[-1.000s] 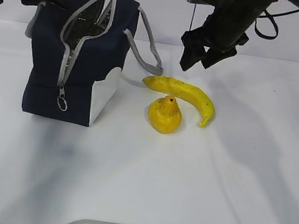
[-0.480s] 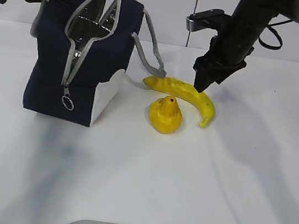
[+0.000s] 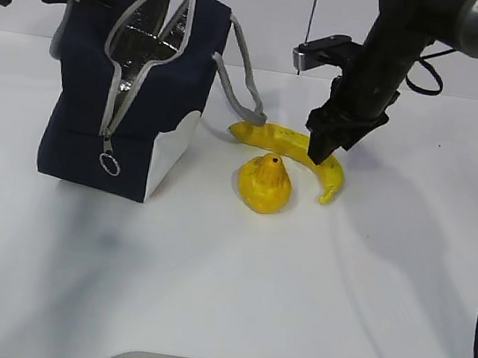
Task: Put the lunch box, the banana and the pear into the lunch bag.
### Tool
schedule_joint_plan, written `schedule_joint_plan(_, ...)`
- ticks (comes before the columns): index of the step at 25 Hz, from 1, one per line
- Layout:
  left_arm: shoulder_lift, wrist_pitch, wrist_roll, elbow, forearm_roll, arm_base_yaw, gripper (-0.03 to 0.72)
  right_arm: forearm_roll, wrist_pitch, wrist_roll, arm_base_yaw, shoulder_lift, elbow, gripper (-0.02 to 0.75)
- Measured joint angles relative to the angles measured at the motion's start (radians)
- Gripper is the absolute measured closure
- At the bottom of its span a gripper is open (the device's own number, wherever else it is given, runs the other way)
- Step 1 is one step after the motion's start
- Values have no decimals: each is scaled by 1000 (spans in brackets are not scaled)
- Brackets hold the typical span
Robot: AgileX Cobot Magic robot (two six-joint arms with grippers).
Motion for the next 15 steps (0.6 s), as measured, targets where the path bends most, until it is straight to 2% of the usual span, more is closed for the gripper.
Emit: schedule_joint_plan(15, 0, 0, 0, 0, 0, 0, 692, 3, -40, 0, 0, 52, 2, 218)
